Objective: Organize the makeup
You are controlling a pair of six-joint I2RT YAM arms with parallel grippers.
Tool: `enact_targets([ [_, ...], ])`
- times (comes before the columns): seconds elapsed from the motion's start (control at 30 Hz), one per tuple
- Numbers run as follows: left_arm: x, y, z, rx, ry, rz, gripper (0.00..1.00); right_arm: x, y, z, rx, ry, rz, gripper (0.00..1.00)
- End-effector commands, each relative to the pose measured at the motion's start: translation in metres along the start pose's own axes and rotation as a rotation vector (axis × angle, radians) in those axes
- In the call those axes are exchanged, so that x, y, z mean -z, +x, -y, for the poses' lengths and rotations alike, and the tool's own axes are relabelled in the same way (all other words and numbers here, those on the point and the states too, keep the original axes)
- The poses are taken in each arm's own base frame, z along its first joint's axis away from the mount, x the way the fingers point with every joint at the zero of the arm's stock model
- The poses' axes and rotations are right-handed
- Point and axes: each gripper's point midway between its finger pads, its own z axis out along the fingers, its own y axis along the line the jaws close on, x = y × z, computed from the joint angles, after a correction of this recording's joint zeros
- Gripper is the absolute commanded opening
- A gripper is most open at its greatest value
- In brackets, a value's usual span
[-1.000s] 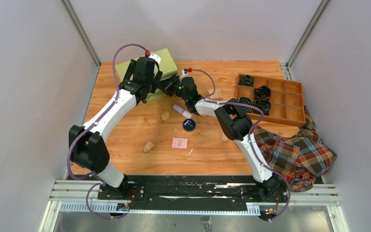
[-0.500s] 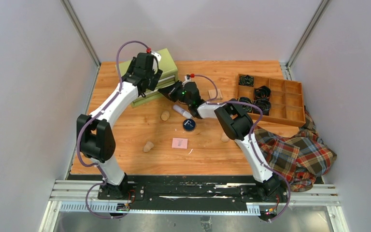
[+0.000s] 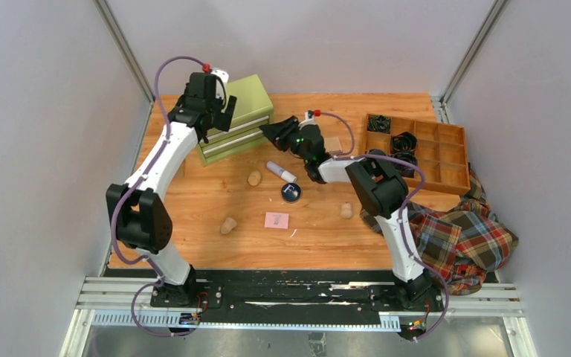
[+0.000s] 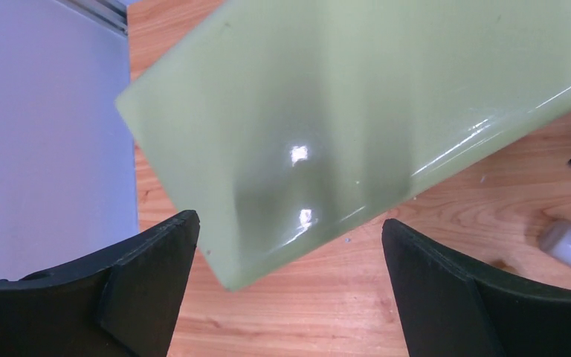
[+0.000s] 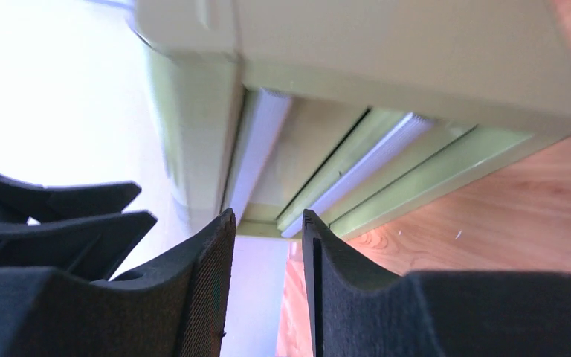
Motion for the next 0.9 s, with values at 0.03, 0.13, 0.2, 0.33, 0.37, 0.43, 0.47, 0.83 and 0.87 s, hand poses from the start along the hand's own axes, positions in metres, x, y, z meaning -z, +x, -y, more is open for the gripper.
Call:
enact_targets([
  [0.03,0.051,-0.045,-0.035,0.216,0.04,0.161,0.98,0.018,-0.082,-0.02,0.124,0.02,0.178,0.37],
  [0.13,0.057,-0.044,-0.066,0.4,0.036,0.186,0.98,0.013,-0.101,-0.017,0.13,0.041,0.185,0.37],
  [0.2,0.057,-0.038,-0.085,0.512,0.024,0.187,0.98,0.003,-0.112,-0.019,0.144,0.043,0.172,0.37],
  [0.33,0.047,-0.016,-0.109,0.642,-0.01,0.143,0.98,-0.029,-0.127,-0.02,0.174,0.053,0.094,0.38],
  [0.37,0.044,-0.012,-0.11,0.664,-0.008,0.131,0.98,-0.039,-0.128,-0.015,0.183,0.056,0.068,0.38],
  [0.43,0.04,-0.007,-0.11,0.694,0.011,0.121,0.98,-0.057,-0.128,-0.012,0.188,0.063,0.004,0.39],
  [0.47,0.038,-0.005,-0.109,0.698,0.017,0.119,0.98,-0.065,-0.127,-0.011,0.189,0.061,-0.026,0.39],
  [0.83,0.027,0.008,-0.091,0.668,0.088,0.096,0.98,-0.084,-0.091,-0.02,0.212,-0.066,-0.176,0.42],
  [0.87,0.026,0.011,-0.088,0.668,0.101,0.089,0.98,-0.085,-0.085,-0.023,0.216,-0.081,-0.192,0.43],
])
